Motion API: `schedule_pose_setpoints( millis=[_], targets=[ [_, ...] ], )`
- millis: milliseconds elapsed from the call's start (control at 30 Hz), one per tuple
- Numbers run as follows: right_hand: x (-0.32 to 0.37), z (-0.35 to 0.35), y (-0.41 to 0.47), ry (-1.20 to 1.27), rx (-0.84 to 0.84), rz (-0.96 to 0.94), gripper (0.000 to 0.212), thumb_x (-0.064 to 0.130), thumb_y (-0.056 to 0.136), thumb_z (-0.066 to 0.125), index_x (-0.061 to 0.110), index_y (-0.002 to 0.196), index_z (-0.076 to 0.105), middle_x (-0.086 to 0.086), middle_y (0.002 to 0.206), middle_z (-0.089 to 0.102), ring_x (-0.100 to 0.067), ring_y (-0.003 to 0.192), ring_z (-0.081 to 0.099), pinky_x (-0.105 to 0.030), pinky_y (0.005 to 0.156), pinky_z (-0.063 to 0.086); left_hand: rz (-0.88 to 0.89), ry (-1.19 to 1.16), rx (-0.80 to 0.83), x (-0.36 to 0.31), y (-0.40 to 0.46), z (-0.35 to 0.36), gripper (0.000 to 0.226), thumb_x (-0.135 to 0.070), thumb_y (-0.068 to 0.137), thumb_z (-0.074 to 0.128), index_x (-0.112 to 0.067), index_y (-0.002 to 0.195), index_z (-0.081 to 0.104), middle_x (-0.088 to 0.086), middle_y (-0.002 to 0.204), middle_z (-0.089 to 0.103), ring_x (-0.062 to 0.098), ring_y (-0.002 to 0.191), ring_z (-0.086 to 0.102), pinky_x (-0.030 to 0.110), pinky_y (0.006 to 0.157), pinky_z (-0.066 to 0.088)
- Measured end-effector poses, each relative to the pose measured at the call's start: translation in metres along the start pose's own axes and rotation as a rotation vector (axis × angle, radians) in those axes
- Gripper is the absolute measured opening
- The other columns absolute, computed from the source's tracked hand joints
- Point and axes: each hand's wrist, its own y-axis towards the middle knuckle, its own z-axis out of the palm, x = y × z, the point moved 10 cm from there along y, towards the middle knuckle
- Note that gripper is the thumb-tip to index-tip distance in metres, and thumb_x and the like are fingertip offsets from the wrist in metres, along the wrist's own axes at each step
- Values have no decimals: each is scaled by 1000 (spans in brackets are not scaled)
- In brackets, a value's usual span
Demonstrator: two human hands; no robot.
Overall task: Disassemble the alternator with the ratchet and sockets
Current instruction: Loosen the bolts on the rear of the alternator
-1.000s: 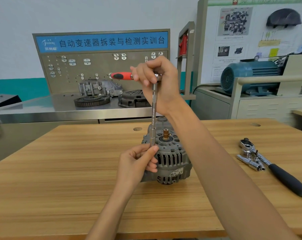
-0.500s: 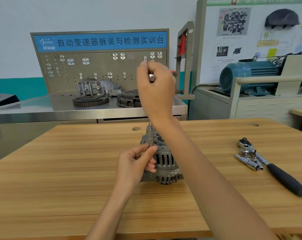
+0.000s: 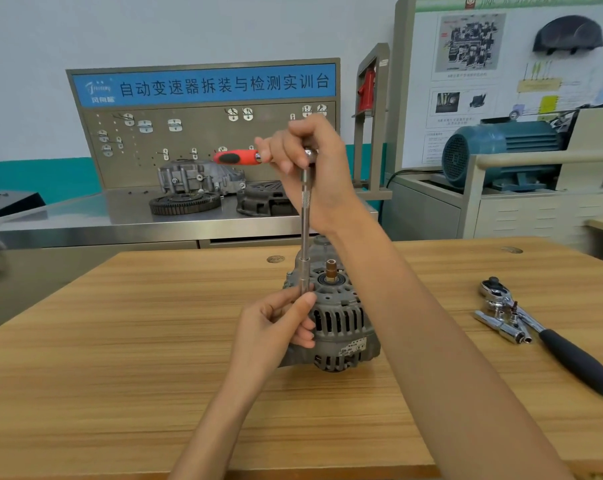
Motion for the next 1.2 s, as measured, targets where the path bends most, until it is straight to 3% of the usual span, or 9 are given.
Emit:
schedule_pose_setpoints(
  millis=[200, 367, 500, 600, 733, 933, 1067, 1133, 1200],
  targets=[
    [2, 7, -3, 128, 39, 11, 56, 9, 92, 30, 17, 38, 41, 1, 41, 40, -14, 56, 49, -32, 97, 40, 3, 5, 21, 1, 2, 0, 21, -26, 76, 62, -18, 93, 71, 2, 54, 63, 9, 46, 58, 19, 49, 53],
    [37, -7, -32, -631, -434, -399, 39, 7, 89, 47, 14, 52, 40, 7, 50, 35, -11, 53, 36, -19, 63, 38, -4, -12, -22, 4, 3, -1, 22, -27, 71, 63, -17, 90, 70, 0, 50, 62, 7, 42, 56, 17, 45, 50],
    [58, 12, -60, -1320, -737, -593, 20, 17, 84, 56, 10, 66, 57, 2, 62, 48, -15, 66, 41, -30, 81, 31, -6, -17, -47, 5, 3, -2, 35, -35, 66, 62, -14, 93, 70, -1, 51, 62, 7, 41, 56, 16, 45, 47],
    [50, 5, -45, -1184, -628, -492, 25, 16, 85, 56, 11, 61, 53, 4, 59, 47, -15, 66, 42, -29, 77, 33, -11, -1, -36, 5, 3, -2, 22, -31, 73, 64, -18, 90, 70, 0, 52, 63, 8, 42, 57, 17, 46, 49],
    [24, -15, -14, -579, -347, -194, 47, 13, 94, 47, 17, 47, 38, 9, 46, 34, -7, 51, 35, -26, 61, 43, -6, 10, -3, 5, 3, -1, 24, -29, 78, 64, -21, 100, 70, -1, 55, 63, 9, 47, 59, 18, 50, 51],
    [1, 9, 0, 34, 45, 8, 70, 15, 101, 24, 19, 34, 45, 1, 39, 40, -18, 57, 46, -30, 95, 41, 9, 22, 31, 1, 2, 1, 26, -28, 78, 63, -17, 100, 71, 0, 55, 62, 8, 48, 59, 19, 51, 52],
    [12, -3, -11, -220, -181, -122, 58, 13, 101, 30, 16, 45, 42, 5, 45, 41, -9, 55, 48, -16, 75, 46, 10, 9, 1, 3, 4, 0, 35, -31, 73, 63, -7, 97, 72, 1, 52, 62, 8, 44, 57, 18, 47, 50],
    [33, -6, -30, -550, -397, -352, 49, 12, 99, 40, 18, 50, 39, 10, 48, 35, -6, 50, 39, -20, 63, 40, 18, 10, -20, 4, 5, 0, 26, -29, 75, 63, -12, 92, 72, 0, 51, 61, 8, 42, 56, 17, 46, 49],
    [56, 7, -56, -1001, -632, -606, 38, 12, 92, 51, 18, 55, 43, 12, 53, 35, -9, 56, 35, -26, 70, 34, 19, 25, -35, 6, 6, -2, 13, -18, 85, 62, -10, 89, 72, 1, 50, 61, 8, 41, 55, 16, 45, 47]
  ],
)
